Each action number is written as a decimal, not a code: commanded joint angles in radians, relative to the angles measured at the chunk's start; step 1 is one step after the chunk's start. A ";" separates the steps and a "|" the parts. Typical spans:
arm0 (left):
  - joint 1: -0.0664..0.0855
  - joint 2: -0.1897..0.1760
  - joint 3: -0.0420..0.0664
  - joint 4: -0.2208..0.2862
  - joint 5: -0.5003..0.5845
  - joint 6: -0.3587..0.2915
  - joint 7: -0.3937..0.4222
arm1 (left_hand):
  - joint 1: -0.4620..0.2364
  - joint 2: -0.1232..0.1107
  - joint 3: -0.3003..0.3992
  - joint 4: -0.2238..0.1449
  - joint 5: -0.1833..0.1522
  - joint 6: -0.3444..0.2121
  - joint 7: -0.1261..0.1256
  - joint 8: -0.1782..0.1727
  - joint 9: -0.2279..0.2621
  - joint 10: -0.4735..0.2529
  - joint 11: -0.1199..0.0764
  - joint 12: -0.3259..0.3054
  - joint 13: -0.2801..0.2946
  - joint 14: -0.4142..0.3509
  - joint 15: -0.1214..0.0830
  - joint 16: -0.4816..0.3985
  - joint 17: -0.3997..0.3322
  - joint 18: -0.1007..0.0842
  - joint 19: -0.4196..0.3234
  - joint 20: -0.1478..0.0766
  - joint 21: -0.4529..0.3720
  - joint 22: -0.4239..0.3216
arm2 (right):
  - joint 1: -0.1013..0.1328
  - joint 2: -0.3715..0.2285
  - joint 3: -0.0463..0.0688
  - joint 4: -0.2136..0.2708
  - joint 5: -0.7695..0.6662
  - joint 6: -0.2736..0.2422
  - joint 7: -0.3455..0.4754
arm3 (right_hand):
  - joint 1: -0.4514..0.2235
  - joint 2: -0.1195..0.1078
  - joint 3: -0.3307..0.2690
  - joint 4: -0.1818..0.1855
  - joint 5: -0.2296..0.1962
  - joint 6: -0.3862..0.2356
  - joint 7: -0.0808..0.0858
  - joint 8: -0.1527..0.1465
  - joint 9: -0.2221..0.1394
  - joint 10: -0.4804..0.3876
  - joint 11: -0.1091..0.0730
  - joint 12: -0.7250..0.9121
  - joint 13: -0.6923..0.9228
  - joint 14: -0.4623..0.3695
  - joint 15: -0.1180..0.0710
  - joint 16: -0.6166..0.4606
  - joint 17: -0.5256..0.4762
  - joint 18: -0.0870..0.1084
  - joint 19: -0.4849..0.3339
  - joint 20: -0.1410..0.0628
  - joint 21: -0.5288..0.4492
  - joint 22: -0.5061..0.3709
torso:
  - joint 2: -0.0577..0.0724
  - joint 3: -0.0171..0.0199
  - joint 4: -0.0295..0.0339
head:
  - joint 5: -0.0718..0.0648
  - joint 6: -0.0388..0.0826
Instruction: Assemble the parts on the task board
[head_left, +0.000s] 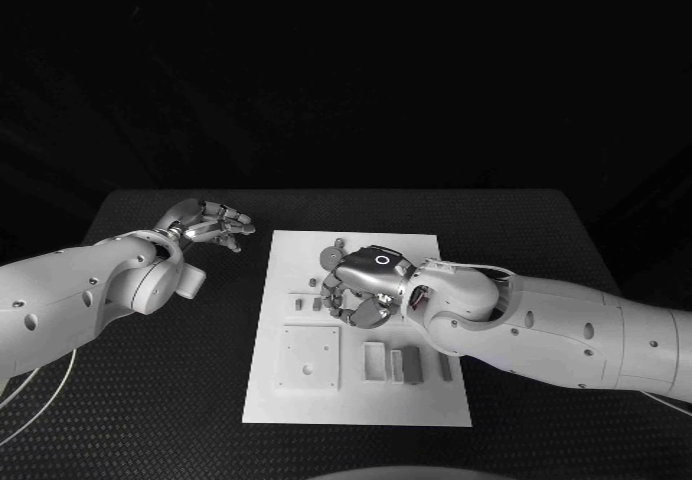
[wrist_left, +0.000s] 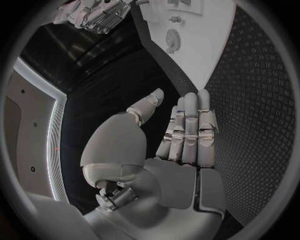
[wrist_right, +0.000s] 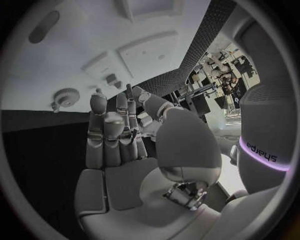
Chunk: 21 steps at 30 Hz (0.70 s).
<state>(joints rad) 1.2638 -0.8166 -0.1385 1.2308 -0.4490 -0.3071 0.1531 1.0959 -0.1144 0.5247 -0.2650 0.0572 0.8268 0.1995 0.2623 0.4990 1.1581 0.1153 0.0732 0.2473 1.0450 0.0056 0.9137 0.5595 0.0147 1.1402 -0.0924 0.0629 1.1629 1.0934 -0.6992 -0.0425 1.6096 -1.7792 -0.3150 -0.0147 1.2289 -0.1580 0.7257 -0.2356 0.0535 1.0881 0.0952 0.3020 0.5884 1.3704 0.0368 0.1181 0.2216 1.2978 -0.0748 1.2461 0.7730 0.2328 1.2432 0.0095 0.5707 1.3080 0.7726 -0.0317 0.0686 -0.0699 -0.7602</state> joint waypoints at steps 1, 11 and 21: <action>0.001 0.006 0.001 0.004 -0.003 -0.003 0.005 | 0.003 0.005 -0.003 -0.002 -0.005 -0.008 -0.001 0.006 0.000 -0.007 0.001 -0.003 0.001 0.008 0.001 -0.004 0.002 0.020 0.009 0.001 0.005 -0.001 | -0.006 0.010 -0.005 -0.004 -0.037 0.016 0.014 | 0.001 0.014 0.001 -0.007 0.006 -0.002 0.001 0.006 0.002 0.012 -0.010 -0.001 0.028 -0.005 -0.010 0.005 0.000 0.029 -0.003 -0.004 0.005 0.023 | 0.000 0.0006 0.0012 | 0.017 -0.005; 0.001 0.009 0.001 0.004 -0.004 -0.003 0.004 | 0.003 0.006 -0.003 -0.001 -0.005 -0.008 -0.001 0.006 0.000 -0.007 0.001 -0.003 0.002 0.008 0.001 -0.004 0.002 0.020 0.009 0.001 0.005 -0.002 | -0.023 0.039 -0.024 -0.020 -0.072 0.028 0.017 | 0.000 0.016 0.001 -0.009 0.006 -0.002 0.001 0.006 0.003 0.012 -0.010 -0.001 0.030 -0.005 -0.010 0.005 0.000 0.029 -0.003 -0.004 0.006 0.023 | 0.000 0.0015 0.0016 | 0.067 -0.019; 0.001 0.009 0.001 0.007 -0.004 -0.003 0.004 | 0.004 0.006 -0.002 -0.002 -0.005 -0.008 -0.001 0.007 0.000 -0.007 0.001 -0.003 0.002 0.008 0.001 -0.004 0.002 0.021 0.009 0.001 0.005 -0.002 | -0.044 0.055 -0.036 -0.035 -0.095 0.039 0.018 | -0.001 0.017 0.000 -0.012 0.006 -0.003 0.001 0.006 0.004 0.012 -0.010 -0.002 0.032 -0.005 -0.010 0.005 0.000 0.029 -0.003 -0.004 0.006 0.023 | 0.000 0.0008 -0.0001 | 0.086 -0.031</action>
<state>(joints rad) 1.2640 -0.8094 -0.1384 1.2347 -0.4501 -0.3076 0.1515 1.0959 -0.1144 0.5247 -0.2650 0.0572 0.8265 0.1991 0.2623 0.4990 1.1558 0.1176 0.0732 0.2482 1.0448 0.0058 0.9137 0.5600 0.0147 1.1402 -0.0924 0.0629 1.1618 1.0521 -0.6458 -0.0777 1.5771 -1.8436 -0.2953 -0.0066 1.2255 -0.1536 0.7260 -0.2418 0.0571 1.0877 0.0955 0.3012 0.5918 1.3591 0.0377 0.1111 0.2504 1.2942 -0.0788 1.2461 0.7729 0.2327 1.2398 0.0129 0.5707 1.3077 0.7730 -0.0302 0.0679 0.0116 -0.7882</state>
